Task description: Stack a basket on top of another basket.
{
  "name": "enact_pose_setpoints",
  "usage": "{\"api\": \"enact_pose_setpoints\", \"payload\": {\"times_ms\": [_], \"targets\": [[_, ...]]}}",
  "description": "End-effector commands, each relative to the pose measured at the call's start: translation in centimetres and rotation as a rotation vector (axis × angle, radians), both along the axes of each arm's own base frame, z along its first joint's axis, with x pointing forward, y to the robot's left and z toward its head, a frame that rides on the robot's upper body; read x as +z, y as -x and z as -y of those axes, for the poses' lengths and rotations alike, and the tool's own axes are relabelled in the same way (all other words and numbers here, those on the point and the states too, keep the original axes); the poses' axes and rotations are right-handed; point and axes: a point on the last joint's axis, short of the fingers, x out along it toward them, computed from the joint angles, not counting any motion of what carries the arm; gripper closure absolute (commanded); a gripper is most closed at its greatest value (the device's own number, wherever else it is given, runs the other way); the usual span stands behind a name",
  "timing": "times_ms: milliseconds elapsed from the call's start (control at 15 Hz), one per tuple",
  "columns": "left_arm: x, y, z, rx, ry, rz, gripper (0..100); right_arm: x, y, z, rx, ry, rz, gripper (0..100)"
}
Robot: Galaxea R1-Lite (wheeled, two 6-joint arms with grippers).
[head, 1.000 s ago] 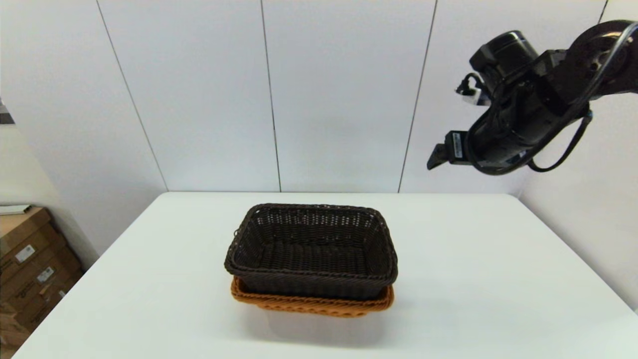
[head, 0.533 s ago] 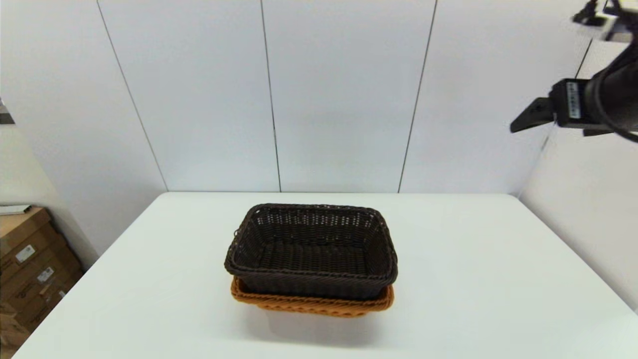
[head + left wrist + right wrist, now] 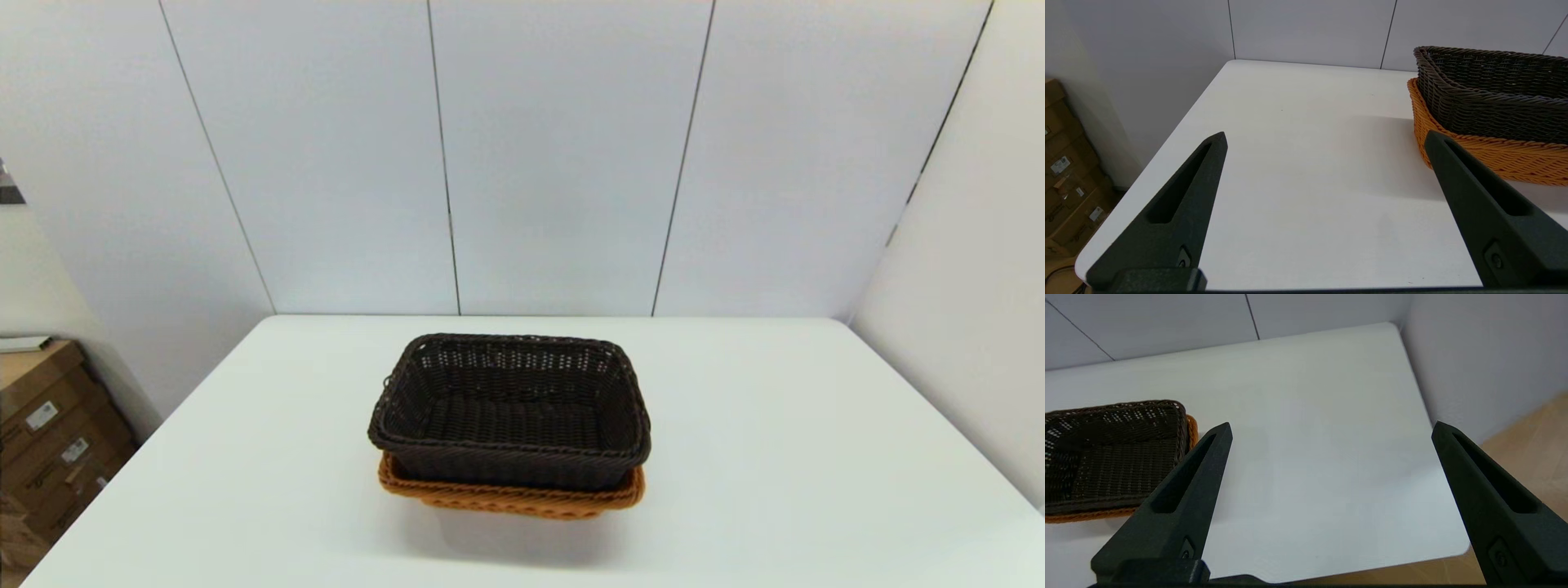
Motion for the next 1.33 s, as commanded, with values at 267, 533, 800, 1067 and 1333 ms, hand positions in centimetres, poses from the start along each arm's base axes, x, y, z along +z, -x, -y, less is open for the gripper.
{"api": "enact_pose_setpoints", "payload": {"times_ms": [267,533,800,1067,1333], "targets": [[0.0,0.0,0.0,0.000,0.001,0.001,0,-5.4,16.2,2.2,-0.084,0.015,0.217,0],[0.0,0.0,0.0,0.000,0.001,0.001,0,-9.9,21.0,2.2,-0.126,0.018,0.288,0],[0.0,0.0,0.0,0.000,0.001,0.001,0,-16.8,25.4,1.6,-0.132,0.069,0.363,0],[0.0,0.0,0.0,0.000,0.001,0.001,0,-22.4,23.5,1.0,0.002,0.065,0.373,0],[0.0,0.0,0.0,0.000,0.001,0.001,0,-25.2,15.9,0.7,0.174,0.121,0.402,0]]}}
